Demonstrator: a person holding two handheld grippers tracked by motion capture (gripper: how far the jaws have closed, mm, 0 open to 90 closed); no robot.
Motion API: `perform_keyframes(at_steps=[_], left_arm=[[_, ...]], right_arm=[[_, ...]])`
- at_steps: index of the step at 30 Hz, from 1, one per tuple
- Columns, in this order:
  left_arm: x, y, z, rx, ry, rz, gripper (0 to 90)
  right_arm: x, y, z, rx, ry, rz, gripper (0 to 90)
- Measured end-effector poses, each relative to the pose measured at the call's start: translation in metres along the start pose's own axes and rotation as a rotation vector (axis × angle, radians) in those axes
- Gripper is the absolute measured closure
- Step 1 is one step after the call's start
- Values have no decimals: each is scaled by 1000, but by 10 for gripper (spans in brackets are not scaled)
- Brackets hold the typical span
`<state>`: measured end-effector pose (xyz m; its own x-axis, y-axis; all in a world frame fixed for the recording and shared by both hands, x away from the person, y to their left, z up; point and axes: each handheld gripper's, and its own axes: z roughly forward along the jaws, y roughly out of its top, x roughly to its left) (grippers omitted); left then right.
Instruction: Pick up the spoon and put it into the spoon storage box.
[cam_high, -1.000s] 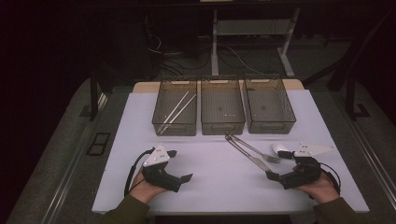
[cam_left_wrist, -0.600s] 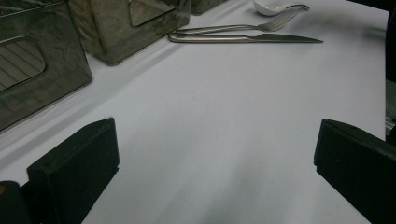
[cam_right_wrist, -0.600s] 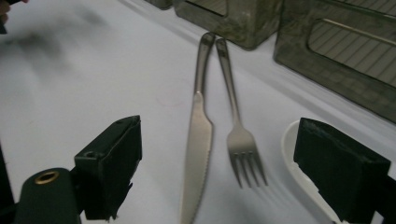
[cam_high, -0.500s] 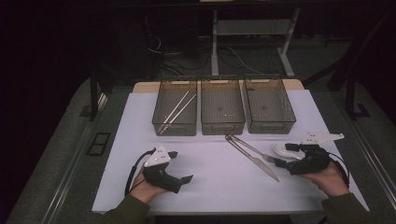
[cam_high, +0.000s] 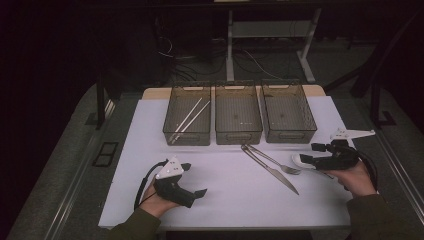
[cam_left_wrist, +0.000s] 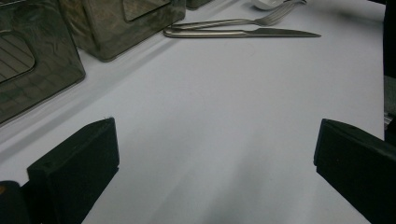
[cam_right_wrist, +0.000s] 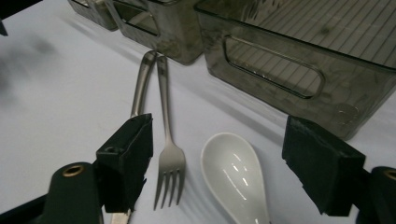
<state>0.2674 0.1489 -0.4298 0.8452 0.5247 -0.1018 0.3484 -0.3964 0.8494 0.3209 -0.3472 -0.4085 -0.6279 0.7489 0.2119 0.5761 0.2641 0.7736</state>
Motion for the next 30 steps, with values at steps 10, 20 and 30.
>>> perform_keyframes(at_steps=[10, 20, 30], left_arm=[[1, 0, 2, 5, -10, 3, 0], [0, 0, 2, 11, -8, 8, 0], [0, 0, 2, 12, -9, 6, 0]], right_arm=[[-21, 1, 12, 27, -11, 47, 344], [-29, -6, 19, 74, -9, 69, 421], [-27, -11, 29, 143, 3, 53, 482]])
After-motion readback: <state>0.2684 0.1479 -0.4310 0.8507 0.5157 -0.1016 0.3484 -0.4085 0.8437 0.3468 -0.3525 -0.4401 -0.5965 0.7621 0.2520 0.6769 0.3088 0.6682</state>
